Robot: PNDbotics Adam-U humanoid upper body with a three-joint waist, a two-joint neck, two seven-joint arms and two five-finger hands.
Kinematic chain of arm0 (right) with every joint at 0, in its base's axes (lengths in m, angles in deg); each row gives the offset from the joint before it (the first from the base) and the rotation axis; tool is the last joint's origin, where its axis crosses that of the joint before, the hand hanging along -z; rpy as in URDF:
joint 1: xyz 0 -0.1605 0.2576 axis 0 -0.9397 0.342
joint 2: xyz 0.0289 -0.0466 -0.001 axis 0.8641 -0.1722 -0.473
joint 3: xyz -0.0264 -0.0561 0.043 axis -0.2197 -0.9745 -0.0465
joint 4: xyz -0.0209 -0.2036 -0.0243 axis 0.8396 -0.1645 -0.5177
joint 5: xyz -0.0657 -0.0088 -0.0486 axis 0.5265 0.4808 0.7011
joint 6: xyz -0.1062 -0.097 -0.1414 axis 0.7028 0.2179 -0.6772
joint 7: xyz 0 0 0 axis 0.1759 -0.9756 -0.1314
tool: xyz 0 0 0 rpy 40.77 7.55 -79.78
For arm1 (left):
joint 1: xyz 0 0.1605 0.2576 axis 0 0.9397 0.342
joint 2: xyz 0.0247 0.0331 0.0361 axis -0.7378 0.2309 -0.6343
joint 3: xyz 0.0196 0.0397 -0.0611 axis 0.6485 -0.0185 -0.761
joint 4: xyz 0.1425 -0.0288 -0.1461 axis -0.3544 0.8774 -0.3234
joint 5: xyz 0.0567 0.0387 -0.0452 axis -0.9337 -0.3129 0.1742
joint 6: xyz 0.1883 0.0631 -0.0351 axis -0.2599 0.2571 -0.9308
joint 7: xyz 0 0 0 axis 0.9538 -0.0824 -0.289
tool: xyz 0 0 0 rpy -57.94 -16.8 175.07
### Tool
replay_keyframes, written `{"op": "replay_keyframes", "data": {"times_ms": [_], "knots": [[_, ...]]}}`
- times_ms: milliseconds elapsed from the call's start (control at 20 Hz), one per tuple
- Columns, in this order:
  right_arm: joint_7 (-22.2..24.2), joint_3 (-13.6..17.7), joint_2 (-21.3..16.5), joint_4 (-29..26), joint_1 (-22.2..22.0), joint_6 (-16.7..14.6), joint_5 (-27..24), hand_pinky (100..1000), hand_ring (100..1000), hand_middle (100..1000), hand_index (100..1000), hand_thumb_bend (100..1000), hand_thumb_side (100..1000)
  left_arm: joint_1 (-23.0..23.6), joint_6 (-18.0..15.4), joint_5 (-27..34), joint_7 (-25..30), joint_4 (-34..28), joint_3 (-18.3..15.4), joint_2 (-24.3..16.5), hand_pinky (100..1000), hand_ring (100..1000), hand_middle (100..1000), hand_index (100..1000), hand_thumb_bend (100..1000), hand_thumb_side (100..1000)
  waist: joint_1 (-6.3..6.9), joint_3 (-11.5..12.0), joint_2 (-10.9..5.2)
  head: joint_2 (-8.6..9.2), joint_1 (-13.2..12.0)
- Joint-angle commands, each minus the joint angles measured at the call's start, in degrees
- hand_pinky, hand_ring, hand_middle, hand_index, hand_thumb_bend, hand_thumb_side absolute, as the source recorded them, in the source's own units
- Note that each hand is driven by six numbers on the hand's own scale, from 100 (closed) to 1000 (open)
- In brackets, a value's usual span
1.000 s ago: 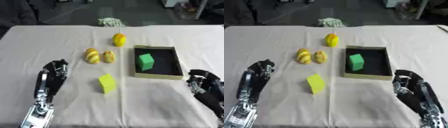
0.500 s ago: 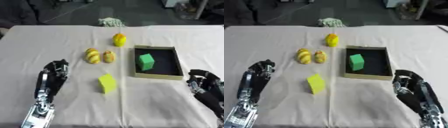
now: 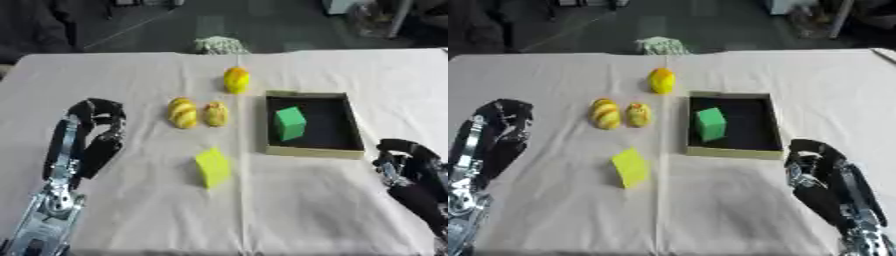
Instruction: Pick up objects on the table and place them in the box.
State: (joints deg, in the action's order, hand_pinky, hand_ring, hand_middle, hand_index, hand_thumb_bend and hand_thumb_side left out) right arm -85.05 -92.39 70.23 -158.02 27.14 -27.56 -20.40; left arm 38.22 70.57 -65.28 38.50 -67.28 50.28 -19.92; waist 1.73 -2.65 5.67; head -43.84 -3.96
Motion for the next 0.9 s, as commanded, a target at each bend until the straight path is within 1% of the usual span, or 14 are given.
{"op": "replay_keyframes", "data": {"times_ms": [50, 150, 300, 400, 500, 600, 700, 900], "knots": [[-0.2, 0.3, -1.1, -0.6, 0.3, 0.1, 0.1, 615, 619, 686, 746, 100, 272, -1.6, -0.1, -2.6, 7.9, -3.9, 1.9, -10.0, 753, 772, 685, 734, 100, 443, 0.19, -0.3, -0.65, -0.28, 0.2], [-0.2, 0.3, -1.2, -0.5, 0.2, 0.1, 0.2, 615, 619, 686, 747, 100, 272, -3.4, -1.0, -3.3, 14.1, -4.3, 3.6, -15.2, 762, 778, 707, 759, 100, 427, 0.44, -0.6, -0.76, -0.28, 0.1], [-0.1, 0.1, -1.4, -0.5, 0.1, 0.0, 0.2, 616, 619, 686, 747, 100, 271, -8.0, -3.5, -5.4, 25.2, -4.4, 7.3, -22.8, 773, 782, 735, 801, 100, 378, 0.78, -1.2, -0.97, -0.28, -0.1], [0.0, 0.0, -1.6, -0.5, 0.1, 0.0, 0.3, 616, 619, 686, 747, 100, 271, -11.2, -5.8, -7.8, 32.0, -4.4, 9.9, -26.4, 784, 789, 756, 827, 130, 327, 0.95, -1.6, -1.10, -0.28, -0.3], [0.1, 0.0, -1.7, -0.4, 0.1, 0.0, 0.3, 616, 619, 686, 747, 100, 271, -14.4, -7.9, -10.2, 38.3, -4.4, 12.6, -28.8, 790, 779, 766, 842, 149, 245, 1.11, -2.0, -1.20, -0.28, -0.5], [0.1, -0.1, -1.8, -0.4, 0.0, 0.0, 0.3, 616, 619, 686, 747, 100, 270, -17.6, -9.6, -12.3, 43.4, -4.4, 15.0, -29.7, 797, 778, 774, 849, 208, 234, 1.22, -2.2, -1.31, -0.28, -0.6], [0.2, -0.2, -1.9, -0.4, 0.0, 0.0, 0.3, 616, 620, 686, 747, 100, 271, -20.3, -11.1, -14.3, 46.9, -4.3, 16.9, -29.3, 805, 788, 784, 861, 237, 223, 1.27, -2.4, -1.40, -0.28, -0.7], [0.4, -0.3, -1.8, -0.3, -0.1, 0.0, 0.2, 616, 620, 686, 747, 100, 268, -24.8, -14.8, -17.9, 52.0, -1.4, 20.7, -25.7, 824, 818, 807, 880, 254, 211, 1.16, -2.7, -1.53, -0.28, -0.5]]}}
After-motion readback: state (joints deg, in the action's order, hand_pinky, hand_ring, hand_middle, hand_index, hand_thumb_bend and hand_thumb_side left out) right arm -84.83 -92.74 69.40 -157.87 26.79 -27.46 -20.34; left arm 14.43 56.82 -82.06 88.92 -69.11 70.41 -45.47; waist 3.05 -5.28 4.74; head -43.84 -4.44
